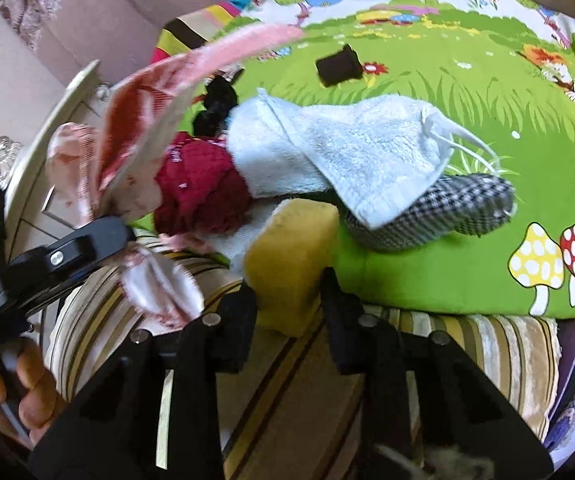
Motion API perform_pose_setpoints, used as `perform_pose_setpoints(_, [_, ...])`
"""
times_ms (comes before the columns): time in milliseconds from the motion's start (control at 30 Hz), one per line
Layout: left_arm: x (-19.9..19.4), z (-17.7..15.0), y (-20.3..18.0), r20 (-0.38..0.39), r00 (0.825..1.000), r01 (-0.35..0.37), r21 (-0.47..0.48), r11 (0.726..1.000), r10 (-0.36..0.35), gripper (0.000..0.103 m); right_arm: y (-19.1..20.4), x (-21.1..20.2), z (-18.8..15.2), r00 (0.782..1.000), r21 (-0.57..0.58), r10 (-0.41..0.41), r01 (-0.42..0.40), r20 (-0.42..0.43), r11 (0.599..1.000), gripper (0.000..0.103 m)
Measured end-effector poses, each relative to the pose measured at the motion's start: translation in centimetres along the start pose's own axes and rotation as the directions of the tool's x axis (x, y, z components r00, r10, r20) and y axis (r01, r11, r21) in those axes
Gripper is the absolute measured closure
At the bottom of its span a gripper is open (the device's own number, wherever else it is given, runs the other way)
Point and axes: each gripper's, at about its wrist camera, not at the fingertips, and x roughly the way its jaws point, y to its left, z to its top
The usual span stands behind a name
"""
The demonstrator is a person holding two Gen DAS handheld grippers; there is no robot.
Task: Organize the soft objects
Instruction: 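Lift the scarf and the sponge and carry both toward the purple-edged box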
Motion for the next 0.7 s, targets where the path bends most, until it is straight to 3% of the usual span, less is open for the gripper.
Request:
perform_pose_setpoints(267, [-0.1, -0.8, -2.4, -0.012, 1.000, 0.029, 0.043, 0.999, -0.028, 0.078, -0.1, -4.7, -2.3, 0.996, -0.021, -0.012, 0.014, 0.092, 1.000, 0.069])
perform_pose_setpoints(700, [1.7, -3.6, -7.8, -0.104, 0.986, 0.142, 0.117, 0.983, -0.130, 0.078, -3.7, -11.1, -5.9, 0.962, 0.022, -0.160, 0.159, 0.219, 0.987, 0.069])
